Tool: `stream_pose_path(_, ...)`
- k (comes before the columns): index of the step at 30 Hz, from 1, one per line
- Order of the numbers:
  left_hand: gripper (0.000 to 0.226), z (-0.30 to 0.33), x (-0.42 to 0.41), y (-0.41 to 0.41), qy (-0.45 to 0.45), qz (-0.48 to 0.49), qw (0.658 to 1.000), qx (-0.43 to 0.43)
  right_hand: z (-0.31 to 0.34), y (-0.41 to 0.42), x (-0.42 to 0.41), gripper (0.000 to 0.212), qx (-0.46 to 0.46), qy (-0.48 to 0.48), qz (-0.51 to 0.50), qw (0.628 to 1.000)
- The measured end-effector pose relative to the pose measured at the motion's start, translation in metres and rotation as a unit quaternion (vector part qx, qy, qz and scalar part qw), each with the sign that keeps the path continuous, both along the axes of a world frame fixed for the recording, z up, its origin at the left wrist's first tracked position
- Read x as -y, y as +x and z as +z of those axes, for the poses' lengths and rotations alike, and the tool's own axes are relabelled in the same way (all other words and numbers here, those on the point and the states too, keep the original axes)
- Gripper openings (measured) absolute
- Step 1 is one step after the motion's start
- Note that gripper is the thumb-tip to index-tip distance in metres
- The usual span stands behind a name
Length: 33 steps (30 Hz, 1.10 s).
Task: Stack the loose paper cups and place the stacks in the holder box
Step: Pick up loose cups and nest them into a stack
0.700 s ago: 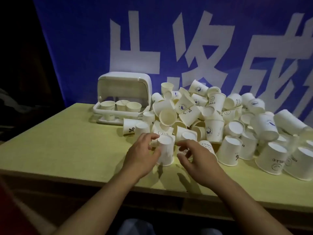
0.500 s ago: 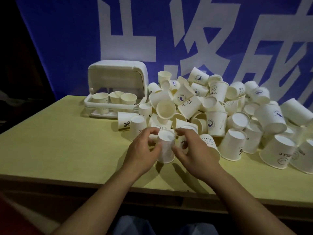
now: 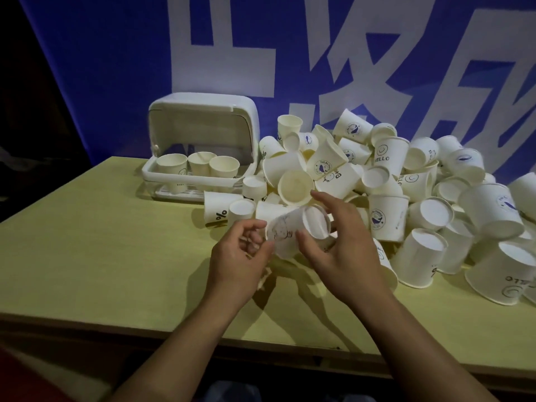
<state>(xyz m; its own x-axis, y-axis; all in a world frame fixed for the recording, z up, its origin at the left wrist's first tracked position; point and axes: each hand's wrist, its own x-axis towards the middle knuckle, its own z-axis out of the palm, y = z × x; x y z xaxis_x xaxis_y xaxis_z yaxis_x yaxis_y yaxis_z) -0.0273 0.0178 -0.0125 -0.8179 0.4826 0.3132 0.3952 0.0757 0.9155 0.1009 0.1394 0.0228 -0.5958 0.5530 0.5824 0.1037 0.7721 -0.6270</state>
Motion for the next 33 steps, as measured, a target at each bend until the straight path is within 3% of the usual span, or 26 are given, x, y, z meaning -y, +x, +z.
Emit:
stream_pose_path(5,0.009,0.006,0.01,-0.003,0.063,-0.035,0.988,0.14,0.004,-0.013,0.011,0.046,-0.093,-0.056,0.019,0.994)
stream_pose_path(6,0.013,0.007,0.012,-0.001,0.071,-0.051,0.983,0.159,0.0,-0.016,0.014,0.048,-0.1,-0.069,0.027,0.992)
stream_pose_path(9,0.054,0.008,0.017,0.001,0.088,-0.074,0.977,0.181,-0.015,-0.025,0.026,0.053,-0.087,-0.089,0.049,0.991)
stream_pose_path(13,0.065,0.0,0.02,-0.006,0.107,-0.063,0.978,0.166,-0.035,-0.031,0.041,0.054,-0.046,-0.07,0.059,0.995)
stream_pose_path(17,0.067,-0.003,0.031,-0.018,0.043,-0.015,0.995,0.09,-0.039,-0.034,0.052,0.031,0.071,-0.048,0.131,0.988)
stream_pose_path(21,0.082,-0.009,0.045,-0.038,0.031,0.023,0.998,0.039,-0.033,-0.04,0.038,0.02,0.079,0.0,0.048,0.996)
stream_pose_path(25,0.078,-0.016,0.051,-0.042,0.025,0.014,1.0,0.001,-0.016,-0.047,0.02,0.039,0.171,0.1,-0.01,0.98)
stream_pose_path(30,0.085,-0.019,0.051,-0.04,-0.005,-0.015,1.0,-0.021,-0.01,-0.058,0.008,0.072,0.343,0.157,0.001,0.926)
stream_pose_path(33,0.088,-0.02,0.05,-0.039,-0.043,-0.031,0.998,-0.039,-0.011,-0.061,0.004,0.077,0.351,0.144,-0.008,0.925)
